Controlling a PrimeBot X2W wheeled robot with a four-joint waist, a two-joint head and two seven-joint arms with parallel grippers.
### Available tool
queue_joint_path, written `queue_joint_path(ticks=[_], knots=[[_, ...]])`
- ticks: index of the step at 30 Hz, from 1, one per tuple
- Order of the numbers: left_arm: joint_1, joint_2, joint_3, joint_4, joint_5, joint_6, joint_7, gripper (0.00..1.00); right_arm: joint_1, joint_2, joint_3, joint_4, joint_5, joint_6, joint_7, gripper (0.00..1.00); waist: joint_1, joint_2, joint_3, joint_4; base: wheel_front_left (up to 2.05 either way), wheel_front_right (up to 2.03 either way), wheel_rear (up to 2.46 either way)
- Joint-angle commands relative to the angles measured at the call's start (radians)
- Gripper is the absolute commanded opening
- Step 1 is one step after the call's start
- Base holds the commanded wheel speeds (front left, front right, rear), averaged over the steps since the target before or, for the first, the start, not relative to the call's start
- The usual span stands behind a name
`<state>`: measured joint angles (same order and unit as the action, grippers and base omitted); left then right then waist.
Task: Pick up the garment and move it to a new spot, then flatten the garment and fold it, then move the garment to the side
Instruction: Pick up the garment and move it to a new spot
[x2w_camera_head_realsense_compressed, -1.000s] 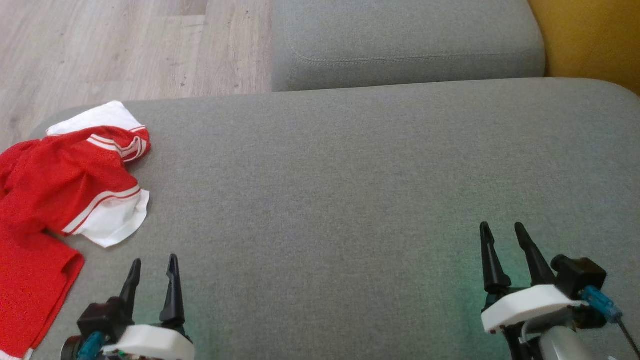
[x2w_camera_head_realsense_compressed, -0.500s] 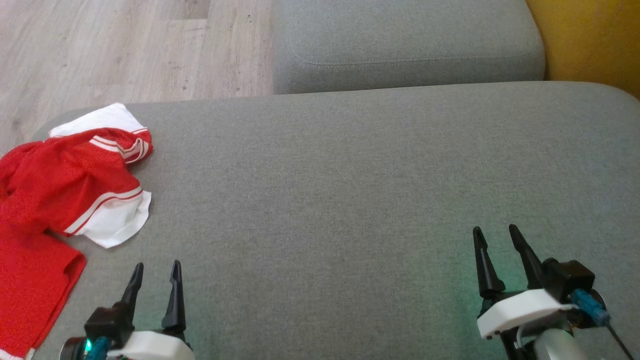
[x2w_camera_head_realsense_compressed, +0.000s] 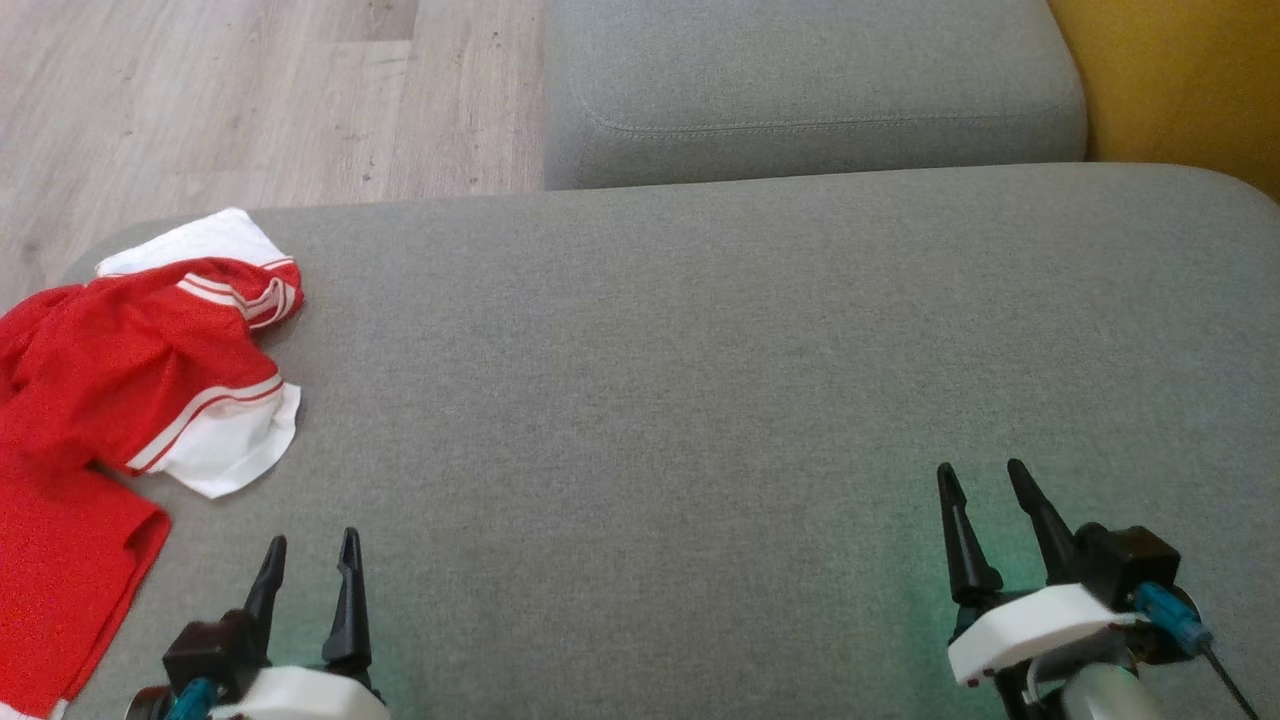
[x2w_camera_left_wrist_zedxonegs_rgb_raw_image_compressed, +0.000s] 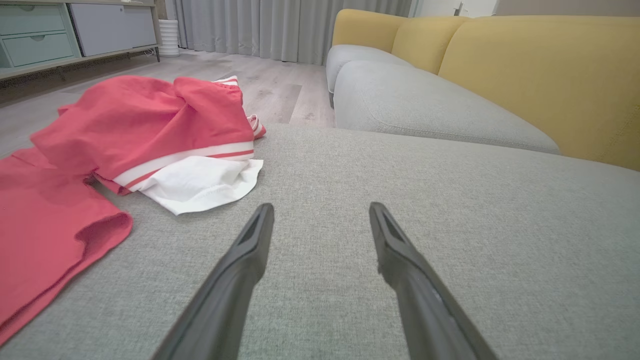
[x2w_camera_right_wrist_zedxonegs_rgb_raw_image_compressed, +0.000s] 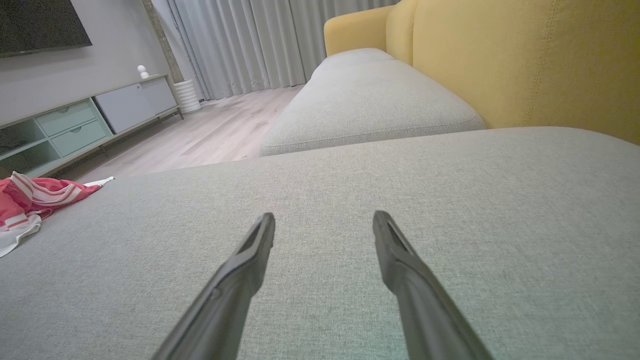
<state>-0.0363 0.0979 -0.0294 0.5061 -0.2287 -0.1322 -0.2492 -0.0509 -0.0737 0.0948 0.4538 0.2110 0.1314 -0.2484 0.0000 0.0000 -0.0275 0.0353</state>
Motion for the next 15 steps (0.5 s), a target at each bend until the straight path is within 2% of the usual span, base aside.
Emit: queue_joint_path(ticks=[1, 8, 15], knots=[[-0.058, 0.009, 0.033, -0.023, -0.007, 0.002, -0.013, 1.0, -0.038, -0.013, 0.028, -0.024, -0.004, -0.001, -0.013, 1.0, 0.0, 0.0, 0.0, 0.0, 0.0, 0.0, 0.0], [-0.066, 0.008, 0.01, -0.013, -0.016, 0.002, -0.013, 1.0, -0.033, -0.017, 0.028, -0.021, -0.012, -0.001, -0.013, 1.0, 0.0, 0.0, -0.004, 0.021, 0.0, 0.0, 0.0], [-0.067, 0.014, -0.016, -0.007, -0.024, 0.002, -0.013, 1.0, -0.023, -0.017, 0.034, -0.024, -0.014, -0.001, -0.013, 1.0, 0.0, 0.0, -0.02, 0.095, 0.0, 0.0, 0.0]])
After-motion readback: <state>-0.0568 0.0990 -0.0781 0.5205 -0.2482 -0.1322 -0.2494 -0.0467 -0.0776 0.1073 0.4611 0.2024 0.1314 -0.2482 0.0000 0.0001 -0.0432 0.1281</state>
